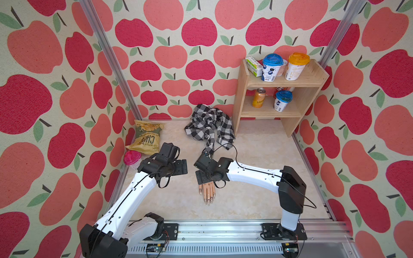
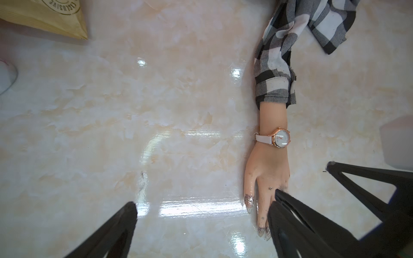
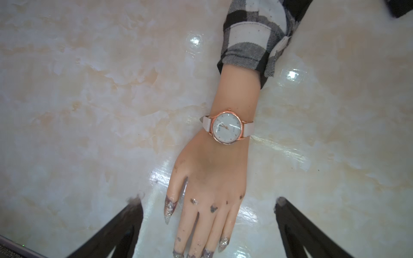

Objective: Take off the watch
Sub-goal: Adjust the hand at the center of the board.

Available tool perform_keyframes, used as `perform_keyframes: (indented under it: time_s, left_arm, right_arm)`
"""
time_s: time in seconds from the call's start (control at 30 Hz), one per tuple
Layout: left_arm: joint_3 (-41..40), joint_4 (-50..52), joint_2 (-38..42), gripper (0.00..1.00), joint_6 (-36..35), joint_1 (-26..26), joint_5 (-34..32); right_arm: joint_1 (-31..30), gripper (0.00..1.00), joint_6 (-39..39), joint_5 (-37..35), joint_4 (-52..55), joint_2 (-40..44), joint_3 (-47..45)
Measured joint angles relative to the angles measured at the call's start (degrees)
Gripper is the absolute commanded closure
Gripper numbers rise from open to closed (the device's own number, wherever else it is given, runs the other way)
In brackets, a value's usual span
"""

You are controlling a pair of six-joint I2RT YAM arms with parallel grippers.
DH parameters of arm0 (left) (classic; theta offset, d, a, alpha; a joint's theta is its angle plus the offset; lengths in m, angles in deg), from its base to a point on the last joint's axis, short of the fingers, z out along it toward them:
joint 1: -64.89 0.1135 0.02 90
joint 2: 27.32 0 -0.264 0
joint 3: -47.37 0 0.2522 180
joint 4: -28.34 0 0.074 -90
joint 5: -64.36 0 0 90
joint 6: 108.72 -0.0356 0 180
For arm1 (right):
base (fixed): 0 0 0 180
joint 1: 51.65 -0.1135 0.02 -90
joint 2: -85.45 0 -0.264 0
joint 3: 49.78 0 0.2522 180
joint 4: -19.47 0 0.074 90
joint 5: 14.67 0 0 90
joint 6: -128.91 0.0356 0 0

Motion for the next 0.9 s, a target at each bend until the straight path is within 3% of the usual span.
perform_keyframes:
  time_s: [0.3,0.63,0.9]
  left_arm:
    - [-0.66,1.90,5.86,0.05,-0.02,1.51,1.33]
    - [-1.84,2.03,8.55,0.04,-1.16,1.64,3.26]
    - [-1.84,2.25,9.01,0.04,-2.27,2.34,4.61]
  right_arm:
    - [-0.42,0.04,7.21,-0.52,12.35,-14.99,17.79]
    - [-0.37,0.04,11.78,-2.93,20.11,-17.86,19.37]
    - [1.18,0.05,12.00,-2.34,19.23,-19.80,20.24]
